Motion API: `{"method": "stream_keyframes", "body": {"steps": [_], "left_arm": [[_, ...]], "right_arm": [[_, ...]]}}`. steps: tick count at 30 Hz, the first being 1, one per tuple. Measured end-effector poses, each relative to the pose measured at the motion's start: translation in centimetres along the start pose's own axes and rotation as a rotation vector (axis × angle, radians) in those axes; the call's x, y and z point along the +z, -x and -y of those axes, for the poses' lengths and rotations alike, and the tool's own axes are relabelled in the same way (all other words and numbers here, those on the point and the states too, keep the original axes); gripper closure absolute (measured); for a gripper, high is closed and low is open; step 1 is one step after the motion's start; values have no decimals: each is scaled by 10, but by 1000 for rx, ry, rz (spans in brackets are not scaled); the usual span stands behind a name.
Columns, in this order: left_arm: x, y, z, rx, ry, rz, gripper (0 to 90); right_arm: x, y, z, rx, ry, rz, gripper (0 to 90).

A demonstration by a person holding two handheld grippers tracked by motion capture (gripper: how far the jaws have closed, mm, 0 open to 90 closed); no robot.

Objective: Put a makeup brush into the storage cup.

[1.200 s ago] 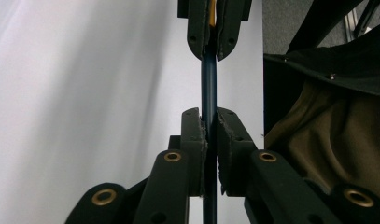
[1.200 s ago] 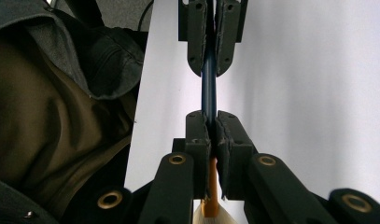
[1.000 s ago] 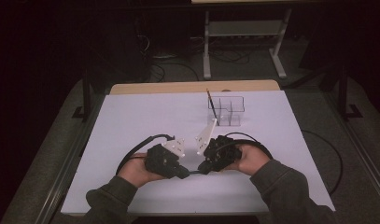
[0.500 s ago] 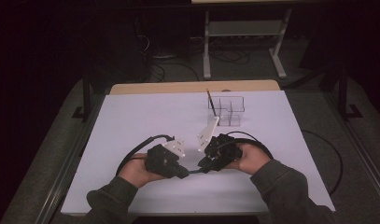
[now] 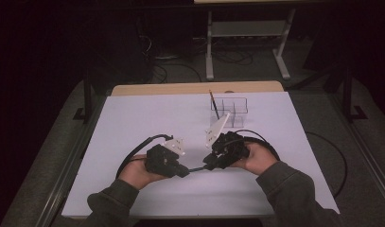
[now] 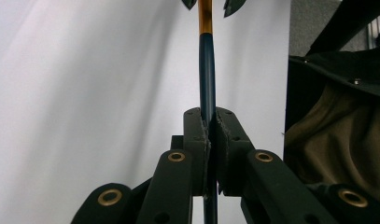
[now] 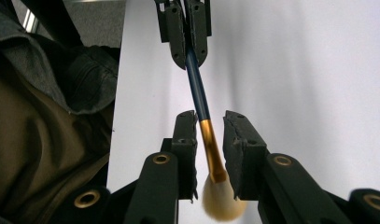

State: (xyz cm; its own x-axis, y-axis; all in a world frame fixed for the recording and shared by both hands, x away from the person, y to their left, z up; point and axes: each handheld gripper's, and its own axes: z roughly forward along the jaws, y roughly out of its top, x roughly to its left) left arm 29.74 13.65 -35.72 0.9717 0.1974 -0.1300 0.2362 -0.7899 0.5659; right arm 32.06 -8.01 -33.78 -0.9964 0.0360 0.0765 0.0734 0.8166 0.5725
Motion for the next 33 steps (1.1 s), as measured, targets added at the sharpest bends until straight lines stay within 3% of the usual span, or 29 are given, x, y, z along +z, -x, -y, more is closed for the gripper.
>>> {"method": "stream_keyframes", "body": {"steps": [13,26,33], "left_arm": [[-4,-7,1,-76,16,-46,838],[-8,-12,-2,-126,51,-76,839],[-4,-13,-6,-130,70,-78,838]], "right_arm": [[-1,4,15,59,7,5,732],[5,15,27,117,-1,22,713],[6,19,29,152,12,33,698]]}}
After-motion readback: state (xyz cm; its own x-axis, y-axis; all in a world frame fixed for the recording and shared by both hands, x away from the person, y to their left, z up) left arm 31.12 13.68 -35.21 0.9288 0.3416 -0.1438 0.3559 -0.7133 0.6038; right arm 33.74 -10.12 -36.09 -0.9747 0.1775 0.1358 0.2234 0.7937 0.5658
